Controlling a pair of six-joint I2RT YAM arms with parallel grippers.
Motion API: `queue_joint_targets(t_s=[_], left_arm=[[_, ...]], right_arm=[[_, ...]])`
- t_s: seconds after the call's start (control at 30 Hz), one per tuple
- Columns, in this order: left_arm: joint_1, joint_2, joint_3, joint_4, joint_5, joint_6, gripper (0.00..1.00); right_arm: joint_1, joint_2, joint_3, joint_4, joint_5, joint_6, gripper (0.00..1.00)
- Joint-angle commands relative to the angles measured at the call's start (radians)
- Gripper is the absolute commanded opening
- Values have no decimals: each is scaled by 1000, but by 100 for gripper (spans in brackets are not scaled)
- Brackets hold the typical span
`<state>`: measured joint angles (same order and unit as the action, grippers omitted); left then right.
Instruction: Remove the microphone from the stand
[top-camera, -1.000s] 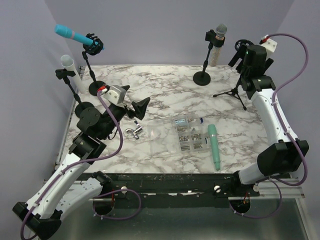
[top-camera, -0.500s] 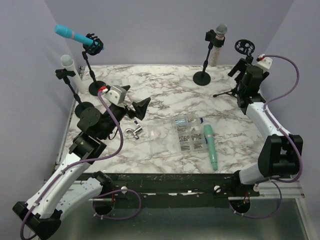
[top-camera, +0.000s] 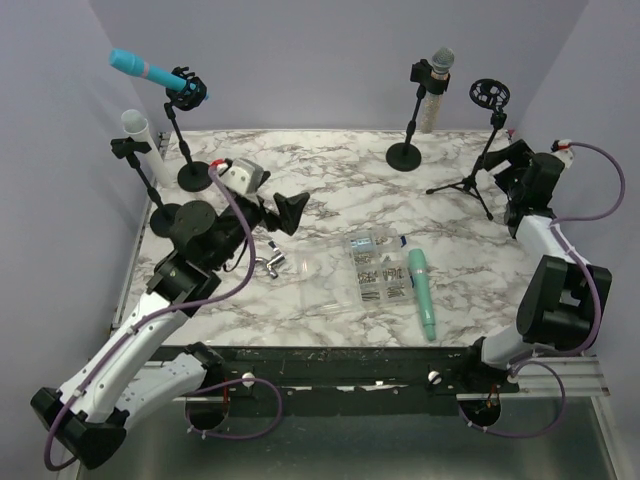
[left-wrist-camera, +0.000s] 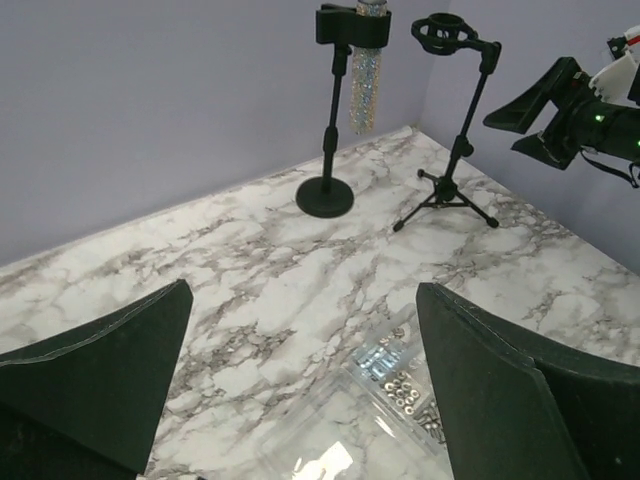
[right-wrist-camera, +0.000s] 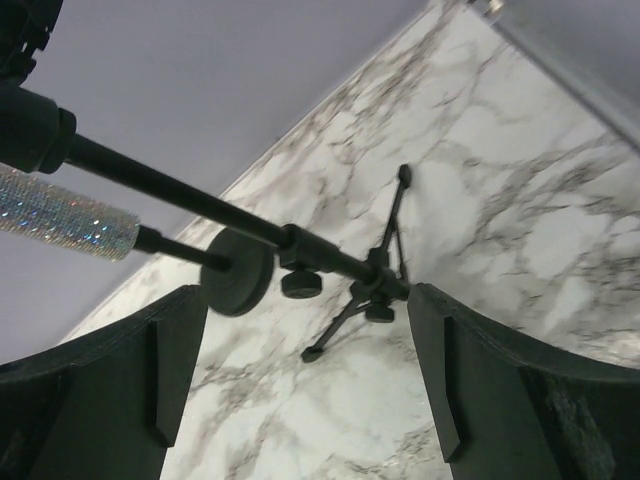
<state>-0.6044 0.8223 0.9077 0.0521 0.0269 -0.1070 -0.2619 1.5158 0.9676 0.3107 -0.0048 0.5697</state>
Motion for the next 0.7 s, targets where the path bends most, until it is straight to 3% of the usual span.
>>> queue_joint_targets(t_s=[0.0,0.13,0.23,0.3,0.67], left_arm=[[-6,131,187,-175,68,-165,99],[-6,179,239,-202,133,-173,98],[3,170,180,-126,109,-106,99],[29,173,163,-113,117,-97,98],[44,134,87,-83,165,-51,99]], right_arm=[[-25,72,51,3,-240,149,89],[-47,137,71,26,-320,243,81],[-53,156,75,42,-325,284,81],[-57,175,82,55,-330,314,73],[-59,252,114,120,-356,378,56]])
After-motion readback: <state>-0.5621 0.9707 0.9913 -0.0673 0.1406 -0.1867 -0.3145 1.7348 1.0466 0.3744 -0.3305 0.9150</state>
